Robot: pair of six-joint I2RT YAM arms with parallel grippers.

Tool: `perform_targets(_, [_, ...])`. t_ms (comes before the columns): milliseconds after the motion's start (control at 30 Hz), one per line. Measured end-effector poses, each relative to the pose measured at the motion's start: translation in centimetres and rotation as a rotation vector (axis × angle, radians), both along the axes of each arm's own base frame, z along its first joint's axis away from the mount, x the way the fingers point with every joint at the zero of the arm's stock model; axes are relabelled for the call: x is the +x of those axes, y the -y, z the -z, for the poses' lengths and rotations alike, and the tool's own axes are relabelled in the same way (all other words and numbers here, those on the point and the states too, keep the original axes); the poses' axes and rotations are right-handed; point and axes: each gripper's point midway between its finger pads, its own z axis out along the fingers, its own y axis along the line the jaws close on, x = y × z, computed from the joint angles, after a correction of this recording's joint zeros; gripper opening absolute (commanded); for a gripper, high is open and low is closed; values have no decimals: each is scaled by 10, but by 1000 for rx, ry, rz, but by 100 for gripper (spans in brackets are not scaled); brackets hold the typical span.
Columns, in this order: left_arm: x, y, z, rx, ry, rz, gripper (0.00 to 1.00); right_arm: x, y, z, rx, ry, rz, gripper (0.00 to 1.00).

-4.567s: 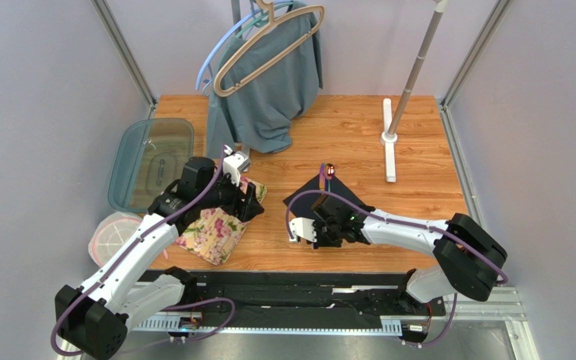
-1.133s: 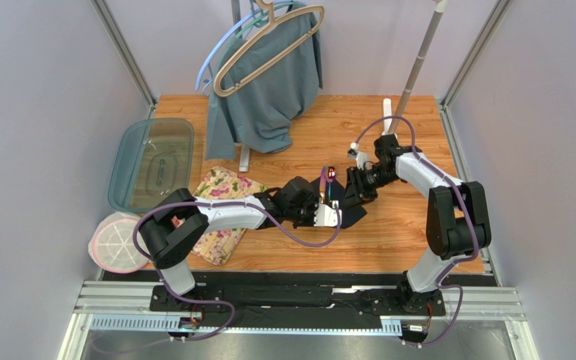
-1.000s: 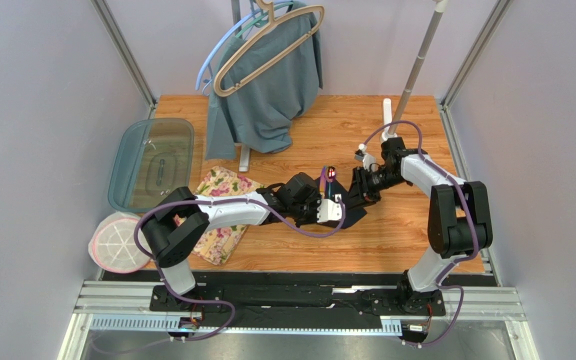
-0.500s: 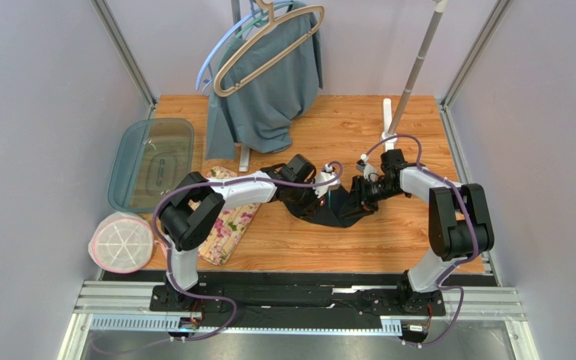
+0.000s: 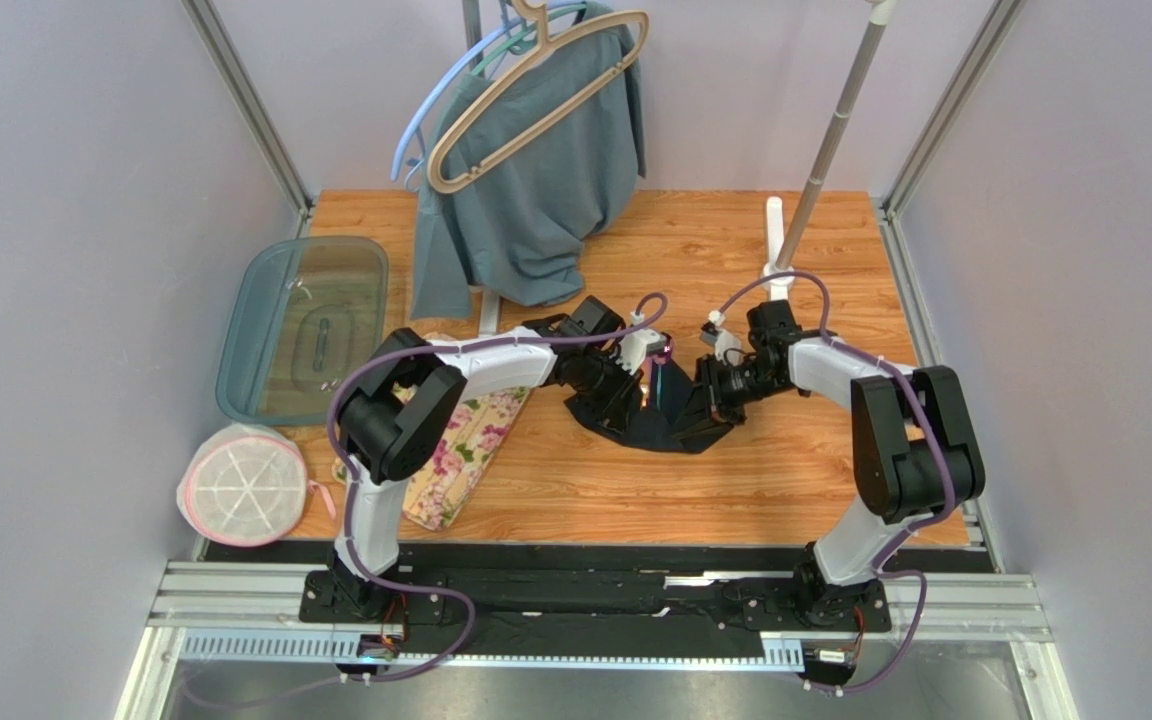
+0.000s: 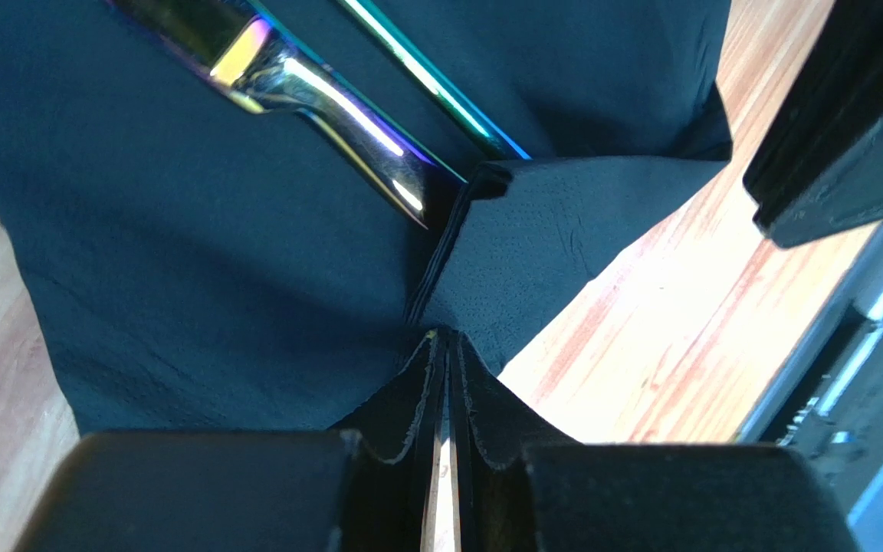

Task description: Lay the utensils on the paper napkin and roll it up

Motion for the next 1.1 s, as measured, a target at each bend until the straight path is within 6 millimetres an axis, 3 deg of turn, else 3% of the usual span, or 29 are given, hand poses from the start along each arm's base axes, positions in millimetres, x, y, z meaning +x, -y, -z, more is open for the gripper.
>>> perform_targets(200, [1, -2, -1, -5, -47, -47, 12, -3, -8, 6, -8, -6, -26, 14])
perform_targets(400, [1, -2, -1, -5, -64, -70, 12, -4, -4, 38, -74, -91, -11, 13])
perform_targets(633, [-3, -4, -2, -65, -94, -82, 27, 3, 0, 48, -128, -102, 5, 11])
perform_targets(767, [-14, -3, -16, -138, -135, -90, 30, 12, 2, 48, -152, -96, 9, 11])
perform_targets(933, [-11, 22, -48, -294, -176, -109, 31, 21, 2, 49, -168, -91, 4, 11])
perform_targets(1100, [-6, 37, -62, -380, -210, -136, 31, 24, 2, 49, -173, -82, 0, 11])
